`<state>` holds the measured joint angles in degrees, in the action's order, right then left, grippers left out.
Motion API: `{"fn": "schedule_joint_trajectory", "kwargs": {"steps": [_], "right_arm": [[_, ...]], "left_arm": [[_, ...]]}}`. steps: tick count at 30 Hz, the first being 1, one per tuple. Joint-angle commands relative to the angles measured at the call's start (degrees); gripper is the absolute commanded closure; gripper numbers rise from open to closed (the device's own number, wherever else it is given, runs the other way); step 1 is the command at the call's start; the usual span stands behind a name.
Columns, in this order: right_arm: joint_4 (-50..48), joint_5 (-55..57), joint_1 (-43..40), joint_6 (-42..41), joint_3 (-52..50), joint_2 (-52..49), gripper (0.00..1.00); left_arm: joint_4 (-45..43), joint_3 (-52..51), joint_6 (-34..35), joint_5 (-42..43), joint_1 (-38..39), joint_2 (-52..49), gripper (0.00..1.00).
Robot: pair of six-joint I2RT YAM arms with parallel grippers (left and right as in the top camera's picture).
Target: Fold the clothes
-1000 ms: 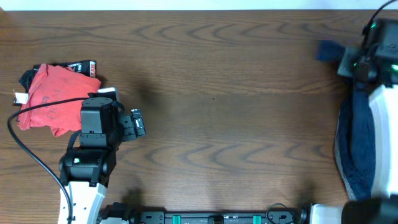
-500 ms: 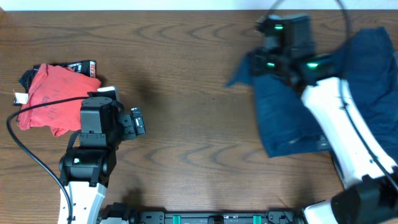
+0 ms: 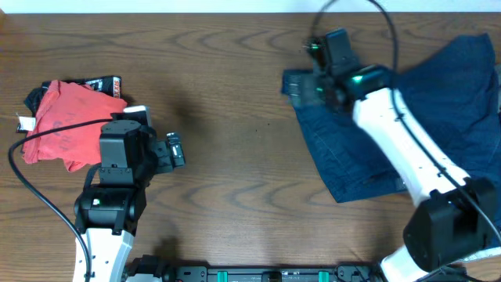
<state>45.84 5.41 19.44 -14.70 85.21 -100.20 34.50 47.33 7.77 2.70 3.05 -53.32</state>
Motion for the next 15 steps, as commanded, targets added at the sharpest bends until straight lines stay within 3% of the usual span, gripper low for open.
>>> {"fn": "schedule_joint_trajectory", "kwargs": {"steps": [1, 7, 15], "right_arm": [[5.5, 11.5, -6.7, -3.7, 0.5, 5.2, 0.01], [15.7, 10.2, -18.5, -3.7, 0.5, 8.0, 0.01], [20.5, 4.2, -30.6, -3.7, 0.5, 8.0, 0.01]], "left_arm": [[-2.5, 0.5, 3.4, 12.8, -0.1, -1.0, 0.02], [-5.4, -0.2, 15.1, 22.9, 4.8, -8.7, 0.02], [-14.4, -0.2, 29.4, 23.9, 22.1, -25.5, 0.02]]}}
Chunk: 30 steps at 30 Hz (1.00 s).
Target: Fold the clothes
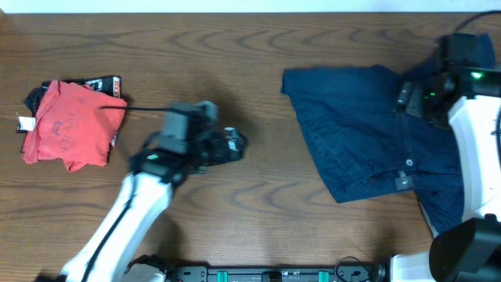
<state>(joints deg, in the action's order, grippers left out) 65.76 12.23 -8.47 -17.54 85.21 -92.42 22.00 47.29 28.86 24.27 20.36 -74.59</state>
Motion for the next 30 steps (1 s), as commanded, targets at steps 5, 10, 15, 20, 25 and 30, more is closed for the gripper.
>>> {"fn": "schedule_joint_trajectory", "kwargs": {"steps": [5, 10, 15, 20, 25, 30], "right_arm": [[1.9, -4.2, -6.1, -0.9, 0.5, 0.2, 0.01], [2.6, -4.2, -6.5, -0.4, 0.5, 0.2, 0.01], [2.9, -4.4, -6.5, -0.4, 0.5, 0.2, 0.01], [3.2, -4.6, -6.5, -0.4, 0.5, 0.2, 0.01], [3.2, -5.2, -6.5, -0.4, 0.5, 0.2, 0.01], [3.5, -5.2, -6.5, -0.4, 0.5, 0.2, 0.01]], "left_arm": [[-12.4, -0.2, 20.3, 2.3, 15.2, -14.5, 0.02], [-25.4, -0.2, 29.3, 2.3, 23.2, -22.8, 0.02], [-41.3, -0.2, 39.5, 2.3, 29.4, -30.0, 0.02], [-52.2, 0.9, 47.3, 2.3, 33.7, -36.0, 0.01], [-52.6, 2.3, 51.4, 1.9, 35.5, -40.2, 0.14], [-54.6, 2.6, 51.3, -4.9, 35.6, -41.3, 0.51]]}}
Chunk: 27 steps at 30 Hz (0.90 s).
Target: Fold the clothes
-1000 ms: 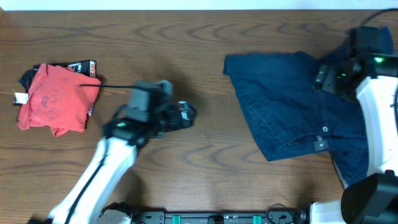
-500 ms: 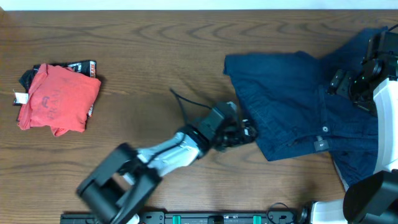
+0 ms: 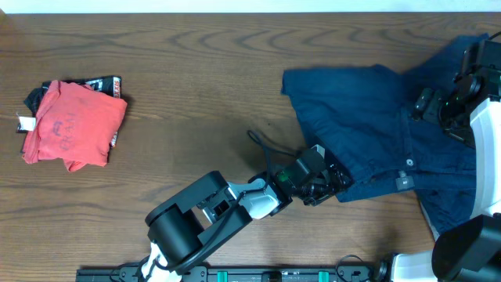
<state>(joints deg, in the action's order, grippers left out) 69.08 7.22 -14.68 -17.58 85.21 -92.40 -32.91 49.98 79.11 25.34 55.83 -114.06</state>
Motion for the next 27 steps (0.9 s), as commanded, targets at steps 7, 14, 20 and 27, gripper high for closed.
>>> {"fn": "schedule_joint_trajectory", "kwargs": {"steps": [7, 14, 20, 27], "right_arm": [[0.1, -0.2, -0.3, 0.6, 0.5, 0.2, 0.01], [0.1, -0.2, -0.3, 1.6, 0.5, 0.2, 0.01], [0.1, -0.3, -0.3, 1.6, 0.5, 0.2, 0.01], [0.4, -4.8, -0.3, 2.0, 0.4, 0.2, 0.01]], "left_arm": [[-0.6, -0.1, -8.1, -2.3, -3.8, -1.2, 0.94], [26.8, -0.1, -33.3, 3.3, -17.0, 10.4, 0.94], [47.5, -0.1, -51.9, -7.7, -37.7, 28.0, 0.94], [46.2, -0.1, -52.5, -6.6, -59.3, 35.6, 0.28]]}}
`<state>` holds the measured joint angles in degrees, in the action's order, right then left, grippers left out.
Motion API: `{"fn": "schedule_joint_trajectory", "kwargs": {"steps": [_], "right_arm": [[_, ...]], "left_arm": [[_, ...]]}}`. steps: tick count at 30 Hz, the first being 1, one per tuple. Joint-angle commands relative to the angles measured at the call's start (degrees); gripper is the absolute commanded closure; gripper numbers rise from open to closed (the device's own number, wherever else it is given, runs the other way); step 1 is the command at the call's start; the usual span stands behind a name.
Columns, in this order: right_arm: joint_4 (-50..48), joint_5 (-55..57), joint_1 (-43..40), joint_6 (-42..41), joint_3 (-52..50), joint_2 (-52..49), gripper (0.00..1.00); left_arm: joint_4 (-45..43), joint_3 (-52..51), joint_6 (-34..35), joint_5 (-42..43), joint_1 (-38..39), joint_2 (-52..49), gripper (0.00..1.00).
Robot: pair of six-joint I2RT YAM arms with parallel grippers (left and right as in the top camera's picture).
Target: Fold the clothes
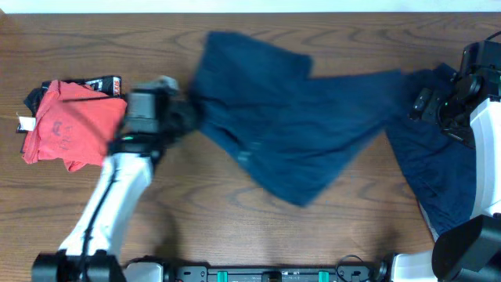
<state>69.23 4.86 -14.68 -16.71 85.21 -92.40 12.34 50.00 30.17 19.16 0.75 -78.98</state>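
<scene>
A dark blue denim garment (297, 125) is stretched across the middle of the table in the overhead view, blurred with motion. My left gripper (186, 116) is at its left end, shut on the fabric, with its fingertips buried in the cloth. My right gripper (420, 104) sits on the garment's right part, where the cloth draws tight toward it, so it looks shut on the fabric. More of the blue cloth (442, 180) lies at the right edge under the right arm.
A folded red garment (66, 125) lies at the far left on top of a black item (103, 83), close behind the left arm. The bare wooden table (235, 227) shows in front of the blue cloth.
My left gripper was at the blue garment's lower left corner near the table's middle. It is now far to the left beside the red garment, with the blue cloth drawn out after it. The right gripper has stayed put.
The right gripper was first at the blue garment's far left corner and the left arm sat by the red garment. The right arm then went to the garment's right side while the left arm reached its lower corner. The cloth is now spread leftwards between both grippers.
</scene>
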Motion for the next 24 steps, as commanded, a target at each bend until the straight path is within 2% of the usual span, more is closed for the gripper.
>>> {"fn": "schedule_joint_trajectory", "kwargs": {"steps": [1, 6, 11, 13, 16, 24], "right_arm": [[0.6, -2.9, -0.3, 1.1, 0.4, 0.2, 0.01], [0.7, -5.3, -0.3, 2.4, -0.5, 0.2, 0.01], [-2.4, -10.9, -0.2, 3.8, -3.0, 0.1, 0.01], [-5.2, -14.8, -0.1, 5.7, -5.2, 0.1, 0.01], [-9.3, -18.9, 0.7, 6.3, -8.9, 0.1, 0.01], [-18.7, -21.6, 5.6, 6.5, -16.2, 0.1, 0.01]], "left_arm": [[2.3, -0.1, -3.5, 1.6, -5.9, 0.5, 0.02], [15.6, -0.2, -3.5, 8.9, -7.9, 0.5, 0.02], [30.6, -0.4, -0.1, 12.2, -3.5, 0.4, 0.02], [32.7, -1.4, 2.8, 12.2, -0.1, 0.4, 0.02], [31.2, -4.0, 10.2, 12.2, 5.9, 0.3, 0.02], [5.7, -14.7, 34.2, 12.1, 27.3, -2.2, 0.02]]}}
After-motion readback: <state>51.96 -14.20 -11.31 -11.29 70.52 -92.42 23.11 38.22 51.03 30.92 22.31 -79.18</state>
